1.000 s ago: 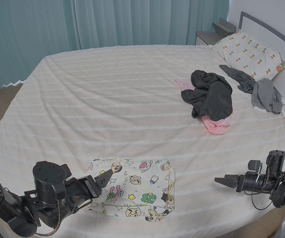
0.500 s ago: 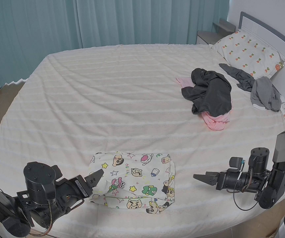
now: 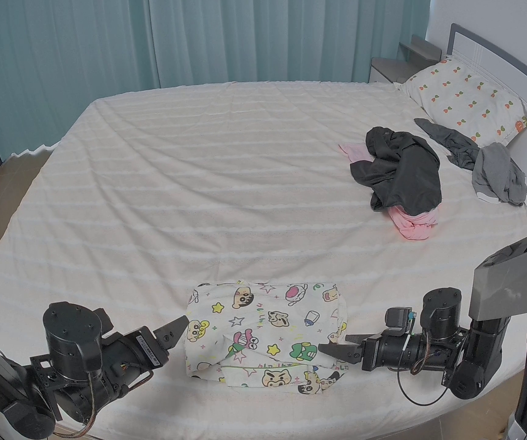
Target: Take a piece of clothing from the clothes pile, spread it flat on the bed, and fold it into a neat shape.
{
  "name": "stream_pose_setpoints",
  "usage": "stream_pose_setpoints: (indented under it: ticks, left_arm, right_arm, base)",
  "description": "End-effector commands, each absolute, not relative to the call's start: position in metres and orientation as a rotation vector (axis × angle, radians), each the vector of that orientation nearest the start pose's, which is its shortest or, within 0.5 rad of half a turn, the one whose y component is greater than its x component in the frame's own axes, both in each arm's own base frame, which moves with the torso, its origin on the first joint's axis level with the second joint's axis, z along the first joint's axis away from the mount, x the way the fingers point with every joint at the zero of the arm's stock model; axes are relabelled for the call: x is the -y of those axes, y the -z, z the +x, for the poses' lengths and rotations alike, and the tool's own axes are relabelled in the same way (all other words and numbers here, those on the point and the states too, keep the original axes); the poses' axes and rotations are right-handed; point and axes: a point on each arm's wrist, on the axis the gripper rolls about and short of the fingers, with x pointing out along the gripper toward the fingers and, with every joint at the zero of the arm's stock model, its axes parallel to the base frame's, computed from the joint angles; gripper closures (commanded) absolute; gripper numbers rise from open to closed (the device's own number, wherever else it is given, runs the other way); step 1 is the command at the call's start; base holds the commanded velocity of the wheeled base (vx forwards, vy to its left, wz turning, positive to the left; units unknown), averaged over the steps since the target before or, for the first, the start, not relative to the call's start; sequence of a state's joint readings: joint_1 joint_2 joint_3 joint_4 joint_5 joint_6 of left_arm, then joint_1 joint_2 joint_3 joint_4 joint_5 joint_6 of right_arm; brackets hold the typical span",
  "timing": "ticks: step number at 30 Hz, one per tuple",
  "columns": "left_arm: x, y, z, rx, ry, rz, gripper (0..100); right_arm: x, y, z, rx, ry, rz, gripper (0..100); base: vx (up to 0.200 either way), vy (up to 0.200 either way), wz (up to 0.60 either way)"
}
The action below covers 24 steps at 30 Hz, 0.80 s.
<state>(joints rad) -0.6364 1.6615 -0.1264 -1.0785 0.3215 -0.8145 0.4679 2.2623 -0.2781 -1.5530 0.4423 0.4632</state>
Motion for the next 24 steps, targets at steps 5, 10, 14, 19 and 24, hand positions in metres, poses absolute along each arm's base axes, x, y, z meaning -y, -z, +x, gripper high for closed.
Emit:
stream_pose_setpoints:
  ticks: [5,10,14,19,24]
  left_arm:
    - [0.113,-0.08,0.164,-0.51,0.121,-0.578,0]
    - [0.113,-0.081,0.164,-0.507,0.119,-0.578,0]
    - [0.113,-0.08,0.164,-0.508,0.118,-0.578,0]
    - [0.113,-0.08,0.164,-0.509,0.117,-0.578,0]
    - [0.114,-0.079,0.164,-0.516,0.116,-0.573,0]
  right_arm:
    - [-0.137,0.01,0.243,-0.68,-0.766,0.409,0]
    - [-0.136,0.012,0.241,-0.686,-0.742,0.405,0]
    - [-0.136,0.015,0.24,-0.698,-0.738,0.403,0]
    - [-0.132,0.017,0.232,-0.732,-0.722,0.397,0]
    - [-0.135,0.019,0.228,-0.751,-0.733,0.39,0]
  base:
    - [0.0,0.0,0.0]
    - [0.0,0.0,0.0]
    - [0.0,0.0,0.0]
    - [0.0,0.0,0.0]
    - [0.0,0.0,0.0]
